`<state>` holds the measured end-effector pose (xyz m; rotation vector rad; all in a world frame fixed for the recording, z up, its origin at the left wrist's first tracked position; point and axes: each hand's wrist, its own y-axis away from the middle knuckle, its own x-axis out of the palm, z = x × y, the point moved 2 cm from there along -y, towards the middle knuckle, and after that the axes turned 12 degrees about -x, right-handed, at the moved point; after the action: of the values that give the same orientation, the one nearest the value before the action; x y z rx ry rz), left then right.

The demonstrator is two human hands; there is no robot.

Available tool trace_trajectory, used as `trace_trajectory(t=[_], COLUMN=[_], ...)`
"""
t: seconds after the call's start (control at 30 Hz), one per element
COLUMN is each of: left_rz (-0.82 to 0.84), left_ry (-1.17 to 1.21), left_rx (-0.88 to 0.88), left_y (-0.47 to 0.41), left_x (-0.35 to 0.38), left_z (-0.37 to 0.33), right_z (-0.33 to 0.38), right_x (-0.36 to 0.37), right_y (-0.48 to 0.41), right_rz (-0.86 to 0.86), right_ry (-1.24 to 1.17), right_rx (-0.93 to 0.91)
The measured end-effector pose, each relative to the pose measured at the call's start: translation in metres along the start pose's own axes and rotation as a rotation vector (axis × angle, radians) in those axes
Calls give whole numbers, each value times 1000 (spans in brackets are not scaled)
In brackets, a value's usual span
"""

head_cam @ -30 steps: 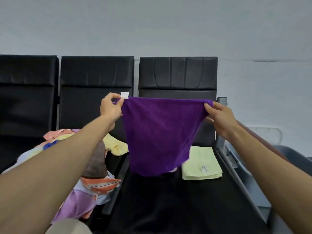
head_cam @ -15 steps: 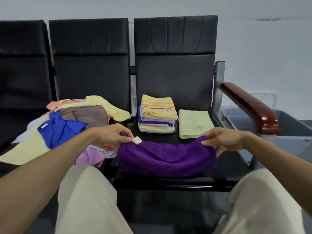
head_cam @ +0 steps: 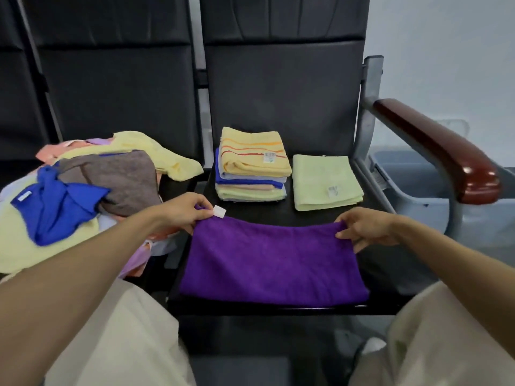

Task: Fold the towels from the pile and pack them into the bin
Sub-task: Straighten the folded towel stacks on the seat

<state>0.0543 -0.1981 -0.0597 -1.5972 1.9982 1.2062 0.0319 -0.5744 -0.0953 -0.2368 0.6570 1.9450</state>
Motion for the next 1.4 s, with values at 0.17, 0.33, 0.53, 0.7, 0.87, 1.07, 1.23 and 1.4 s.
trace_trajectory(t=[0.17, 0.33, 0.53, 0.7, 0.87, 1.07, 1.23, 1.4], left_rz=[-146, -203, -135, -161, -220, -186, -164, -210], left_ry=[-205, -337, -492, -455, -491, -594, -686, -776], left_rx=[42, 129, 193, 232, 264, 300, 270, 267], left_y=[-37, -44, -48, -44, -28, -34, -38, -34], left_x=[24, 27, 26, 17, 5, 18, 28, 30], left_z=[22, 27, 26, 21, 10, 14, 17, 11], right_z=[-9, 3, 8, 5, 20, 20, 15, 15], right_x=[3, 6, 10, 6, 5, 8, 9, 8], right_y=[-19, -26, -35, -38, -33, -34, -34, -35], right_rz=[-51, -49, -24, -51, -52, -54, -42, -26], right_ry=[193, 480, 801, 863, 834, 781, 778, 734], right_rx=[15, -6, -149, -257, -285, -254, -237, -203])
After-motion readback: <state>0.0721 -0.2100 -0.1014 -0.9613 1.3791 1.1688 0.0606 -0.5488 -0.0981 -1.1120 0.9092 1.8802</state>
